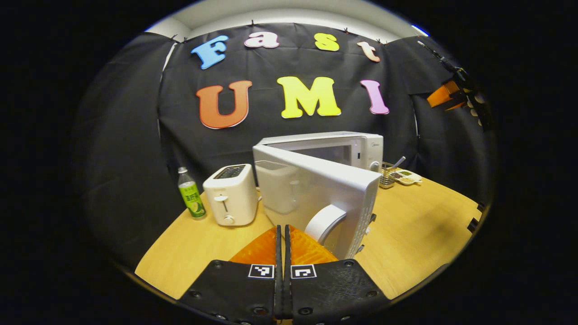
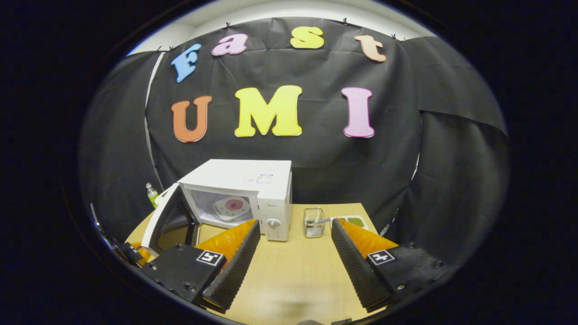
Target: Open the microwave oven with the left hand, put the food in, and close the microwave oven.
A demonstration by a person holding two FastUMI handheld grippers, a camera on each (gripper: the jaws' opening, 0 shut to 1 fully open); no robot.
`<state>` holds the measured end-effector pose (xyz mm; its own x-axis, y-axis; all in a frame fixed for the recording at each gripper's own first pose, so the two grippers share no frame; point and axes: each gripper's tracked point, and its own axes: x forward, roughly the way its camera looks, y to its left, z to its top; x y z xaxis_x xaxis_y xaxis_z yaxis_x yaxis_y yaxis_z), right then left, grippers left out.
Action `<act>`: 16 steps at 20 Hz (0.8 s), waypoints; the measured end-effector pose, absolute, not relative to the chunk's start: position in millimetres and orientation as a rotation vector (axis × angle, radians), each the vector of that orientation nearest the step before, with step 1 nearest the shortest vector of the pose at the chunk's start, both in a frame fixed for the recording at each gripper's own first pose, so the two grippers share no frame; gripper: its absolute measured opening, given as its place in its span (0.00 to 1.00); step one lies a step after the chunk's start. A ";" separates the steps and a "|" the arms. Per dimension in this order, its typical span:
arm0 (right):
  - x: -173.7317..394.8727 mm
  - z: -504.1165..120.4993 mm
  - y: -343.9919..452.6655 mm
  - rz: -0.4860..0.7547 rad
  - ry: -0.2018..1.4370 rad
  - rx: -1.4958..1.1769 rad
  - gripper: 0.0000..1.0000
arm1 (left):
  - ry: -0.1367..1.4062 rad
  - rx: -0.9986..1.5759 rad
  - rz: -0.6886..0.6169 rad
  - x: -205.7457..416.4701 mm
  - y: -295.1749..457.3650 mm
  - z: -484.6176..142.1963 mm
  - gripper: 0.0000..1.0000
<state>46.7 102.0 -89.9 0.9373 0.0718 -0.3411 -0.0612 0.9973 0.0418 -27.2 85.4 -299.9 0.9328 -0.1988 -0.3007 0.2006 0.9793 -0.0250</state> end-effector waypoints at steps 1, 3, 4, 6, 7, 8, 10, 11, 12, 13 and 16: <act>46.3 -88.8 98.0 0.065 0.355 0.028 0.92 | 0.296 0.001 -0.222 -23.4 71.2 -297.7 0.00; 44.0 -88.3 88.5 0.057 0.358 0.019 0.92 | 0.277 -0.013 -0.264 -11.7 41.8 -292.8 0.00; 43.4 -86.4 83.5 0.052 0.355 0.018 0.92 | 0.266 -0.019 -0.285 -4.2 27.9 -291.0 0.00; 42.5 -84.2 72.8 0.039 0.353 0.024 1.00 | 0.247 -0.023 -0.312 11.4 4.5 -286.5 0.00; 42.4 -83.8 66.7 0.030 0.352 0.031 1.00 | 0.239 -0.029 -0.330 20.0 -5.4 -284.2 0.00; 42.1 -83.1 62.6 0.025 0.355 0.034 0.92 | 0.228 -0.028 -0.339 30.1 -17.3 -282.0 0.00; 41.4 -85.2 54.2 0.014 0.360 0.036 0.92 | 0.213 -0.030 -0.357 53.2 -36.2 -277.4 0.00; 43.7 -86.6 50.0 0.009 0.366 0.036 0.92 | 0.209 -0.039 -0.362 63.5 -43.7 -276.7 0.00; 46.1 -86.7 47.0 0.004 0.369 0.041 0.92 | 0.215 -0.054 -0.365 72.4 -51.9 -277.7 0.00; 48.5 -88.5 43.1 0.001 0.372 0.047 0.92 | 0.213 -0.061 -0.369 82.4 -59.0 -277.9 0.00; 56.7 -94.2 38.5 -0.005 0.386 0.068 0.92 | 0.210 -0.069 -0.377 113.7 -80.1 -279.6 0.00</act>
